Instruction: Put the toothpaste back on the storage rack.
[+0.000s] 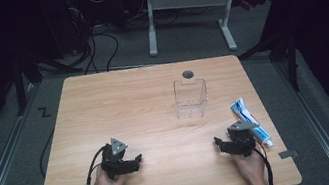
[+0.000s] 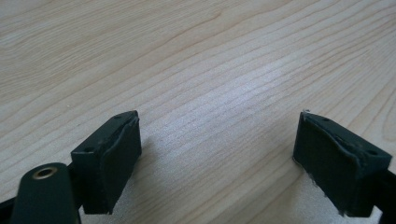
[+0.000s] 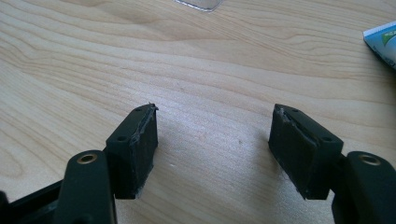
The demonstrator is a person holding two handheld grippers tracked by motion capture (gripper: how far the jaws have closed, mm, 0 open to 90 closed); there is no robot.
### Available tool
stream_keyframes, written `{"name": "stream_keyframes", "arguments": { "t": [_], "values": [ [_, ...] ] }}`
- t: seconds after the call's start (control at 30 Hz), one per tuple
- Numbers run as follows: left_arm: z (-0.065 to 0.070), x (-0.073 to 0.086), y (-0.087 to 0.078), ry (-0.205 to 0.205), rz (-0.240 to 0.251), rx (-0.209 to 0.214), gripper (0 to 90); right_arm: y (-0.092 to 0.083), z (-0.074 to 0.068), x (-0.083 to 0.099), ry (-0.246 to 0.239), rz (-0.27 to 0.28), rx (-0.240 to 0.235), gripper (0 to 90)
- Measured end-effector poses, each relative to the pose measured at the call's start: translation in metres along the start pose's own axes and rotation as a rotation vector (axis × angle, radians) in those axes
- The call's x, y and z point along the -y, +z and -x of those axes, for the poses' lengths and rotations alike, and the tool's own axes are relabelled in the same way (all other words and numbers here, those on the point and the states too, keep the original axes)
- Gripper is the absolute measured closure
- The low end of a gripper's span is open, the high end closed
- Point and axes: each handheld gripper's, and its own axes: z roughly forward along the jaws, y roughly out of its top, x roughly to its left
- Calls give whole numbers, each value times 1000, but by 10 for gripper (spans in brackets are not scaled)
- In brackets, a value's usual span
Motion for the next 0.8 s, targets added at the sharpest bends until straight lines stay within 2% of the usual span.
{"name": "stream_keyframes", "arguments": {
  "t": [0.6, 0.63, 0.8],
  "values": [
    [0, 0, 0, -2, 1, 1, 157, -1, -2, 0, -15, 2, 2, 338],
    [0, 0, 0, -2, 1, 0, 159, -1, -1, 0, -3, 2, -6, 338],
    [0, 0, 0, -4, -1, -1, 162, -1, -1, 1, -6, 2, -4, 341]
  ]
}}
